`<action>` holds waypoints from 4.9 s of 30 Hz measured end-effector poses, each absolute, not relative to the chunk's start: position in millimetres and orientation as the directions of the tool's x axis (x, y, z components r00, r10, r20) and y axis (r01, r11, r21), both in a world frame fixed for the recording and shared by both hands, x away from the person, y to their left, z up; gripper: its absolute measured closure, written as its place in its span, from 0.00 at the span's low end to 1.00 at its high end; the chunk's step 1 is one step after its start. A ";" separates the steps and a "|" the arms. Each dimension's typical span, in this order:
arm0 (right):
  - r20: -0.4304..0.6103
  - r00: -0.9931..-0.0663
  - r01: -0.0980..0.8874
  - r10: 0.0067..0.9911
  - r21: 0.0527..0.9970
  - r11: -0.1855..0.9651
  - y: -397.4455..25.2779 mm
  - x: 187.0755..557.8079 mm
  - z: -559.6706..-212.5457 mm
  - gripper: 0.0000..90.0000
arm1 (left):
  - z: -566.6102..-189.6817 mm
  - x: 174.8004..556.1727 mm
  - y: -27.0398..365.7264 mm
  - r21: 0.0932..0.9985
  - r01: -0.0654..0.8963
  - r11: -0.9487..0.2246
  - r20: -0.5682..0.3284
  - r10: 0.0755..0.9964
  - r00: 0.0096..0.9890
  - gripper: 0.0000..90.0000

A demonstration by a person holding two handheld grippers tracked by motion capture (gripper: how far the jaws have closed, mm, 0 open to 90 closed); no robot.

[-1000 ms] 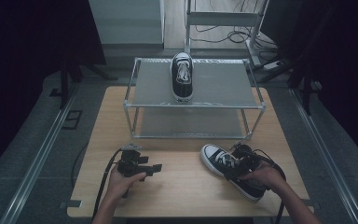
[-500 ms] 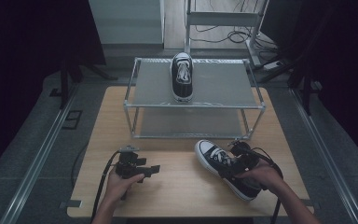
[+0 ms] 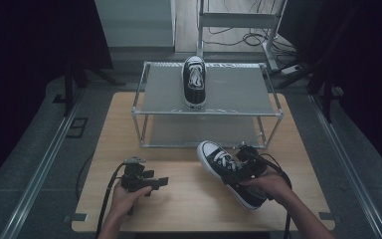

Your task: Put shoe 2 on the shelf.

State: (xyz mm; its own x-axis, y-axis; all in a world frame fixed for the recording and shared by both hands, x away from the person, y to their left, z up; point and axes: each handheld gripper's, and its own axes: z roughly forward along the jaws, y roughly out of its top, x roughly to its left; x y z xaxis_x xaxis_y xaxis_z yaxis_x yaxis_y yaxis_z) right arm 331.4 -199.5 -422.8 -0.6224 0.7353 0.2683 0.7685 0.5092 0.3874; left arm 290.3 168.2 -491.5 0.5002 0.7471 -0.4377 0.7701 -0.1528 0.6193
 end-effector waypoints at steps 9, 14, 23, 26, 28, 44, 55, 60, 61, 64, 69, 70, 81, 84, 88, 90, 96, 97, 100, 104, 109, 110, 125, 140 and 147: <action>0.280 -0.620 0.769 0.733 0.401 0.497 -200.4 331.1 -414.6 0.16 | -492.8 290.5 167.5 0.614 0.775 -0.150 -0.444 0.746 0.496 0.26; 0.300 -0.610 0.775 0.734 0.419 0.473 -200.6 330.6 -406.5 0.16 | -492.4 290.6 168.7 0.616 0.774 -0.146 -0.443 0.748 0.493 0.26; 0.333 -0.616 0.765 0.714 0.468 0.442 -199.7 329.4 -373.5 0.16 | -492.8 290.9 169.5 0.614 0.777 -0.141 -0.452 0.744 0.492 0.26; 0.347 -0.617 0.762 0.706 0.487 0.427 -199.5 329.8 -359.3 0.16 | -492.5 290.7 169.8 0.615 0.776 -0.140 -0.452 0.744 0.492 0.26; 0.351 -0.620 0.759 0.702 0.495 0.423 -199.2 329.7 -352.1 0.16 | -492.5 290.8 170.1 0.617 0.775 -0.136 -0.453 0.743 0.492 0.26; 0.368 -0.610 0.761 0.702 0.518 0.390 -197.4 338.3 -319.1 0.17 | -494.3 291.8 170.4 0.607 0.784 -0.133 -0.464 0.741 0.485 0.26; 0.357 -0.604 0.755 0.713 0.545 0.366 -199.4 348.5 -300.7 0.17 | -494.8 291.9 170.7 0.606 0.785 -0.131 -0.467 0.740 0.484 0.26; 0.359 -0.596 0.757 0.718 0.549 0.353 -200.5 353.2 -293.4 0.17 | -494.6 291.9 171.4 0.606 0.784 -0.133 -0.464 0.741 0.485 0.26; 0.359 -0.596 0.757 0.718 0.549 0.353 -200.5 353.2 -293.4 0.17 | -494.6 292.0 171.6 0.606 0.784 -0.133 -0.464 0.742 0.485 0.26; 0.365 -0.584 0.764 0.725 0.550 0.338 -201.6 356.2 -290.7 0.17 | -494.5 292.1 171.9 0.606 0.785 -0.133 -0.464 0.742 0.484 0.26; 0.368 -0.561 0.774 0.741 0.550 0.313 -203.7 364.5 -285.4 0.17 | -494.4 292.0 172.2 0.606 0.784 -0.132 -0.465 0.741 0.484 0.26; 0.368 -0.561 0.774 0.741 0.550 0.313 -203.7 364.5 -285.4 0.17 | -494.4 292.1 172.2 0.606 0.785 -0.132 -0.465 0.741 0.484 0.26; 0.370 -0.529 0.785 0.764 0.555 0.275 -205.1 378.9 -276.2 0.17 | -494.6 292.1 172.2 0.605 0.785 -0.132 -0.470 0.737 0.485 0.26; 0.375 -0.517 0.790 0.770 0.554 0.261 -205.2 383.6 -273.4 0.17 | -495.1 291.9 171.0 0.601 0.788 -0.136 -0.466 0.741 0.483 0.27; 0.374 -0.500 0.796 0.781 0.554 0.244 -205.0 391.3 -270.3 0.17 | -495.0 292.0 171.2 0.602 0.787 -0.135 -0.467 0.740 0.484 0.27; 0.380 -0.486 0.802 0.787 0.551 0.229 -204.5 397.1 -268.4 0.17 | -494.7 292.2 171.9 0.603 0.787 -0.132 -0.469 0.740 0.483 0.27; 0.382 -0.456 0.812 0.804 0.548 0.201 -203.1 408.0 -266.9 0.17 | -494.1 292.0 172.9 0.604 0.787 -0.127 -0.474 0.736 0.483 0.27; 0.383 -0.453 0.814 0.805 0.547 0.198 -202.6 410.1 -266.6 0.17 | -494.0 291.9 173.1 0.604 0.787 -0.127 -0.474 0.737 0.482 0.27; 0.382 -0.440 0.819 0.812 0.543 0.189 -200.6 416.0 -265.2 0.17 | -494.1 291.9 173.2 0.604 0.787 -0.127 -0.475 0.736 0.483 0.27; 0.379 -0.417 0.827 0.826 0.535 0.173 -197.3 426.9 -263.5 0.17 | -494.0 291.7 173.1 0.605 0.786 -0.128 -0.473 0.736 0.484 0.27; 0.378 -0.401 0.834 0.834 0.527 0.162 -193.7 435.9 -261.2 0.17 | -494.5 292.0 173.3 0.604 0.787 -0.129 -0.475 0.735 0.485 0.27; 0.378 -0.395 0.836 0.838 0.526 0.156 -192.3 438.3 -260.4 0.17 | -494.7 292.3 173.5 0.604 0.786 -0.131 -0.474 0.734 0.486 0.27; 0.378 -0.296 0.860 0.877 0.506 0.072 -182.6 467.6 -255.3 0.17 | -494.8 292.4 174.2 0.602 0.788 -0.130 -0.480 0.730 0.487 0.27; 0.390 -0.177 0.879 0.903 0.475 -0.033 -176.0 490.9 -257.1 0.17 | -494.1 292.0 175.5 0.605 0.788 -0.118 -0.486 0.729 0.482 0.27; 0.387 -0.135 0.880 0.912 0.469 -0.069 -172.7 498.1 -256.4 0.17 | -493.4 291.7 177.4 0.605 0.788 -0.113 -0.491 0.726 0.481 0.27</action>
State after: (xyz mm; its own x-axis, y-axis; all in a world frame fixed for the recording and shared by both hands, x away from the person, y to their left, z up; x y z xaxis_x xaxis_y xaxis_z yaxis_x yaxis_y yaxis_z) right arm 498.1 -172.7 -256.4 -0.1349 0.9123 0.3867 0.8803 -0.0689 0.4695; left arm 291.7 177.4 -493.4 0.4812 0.7261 -0.4911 0.7883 -0.1133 0.6048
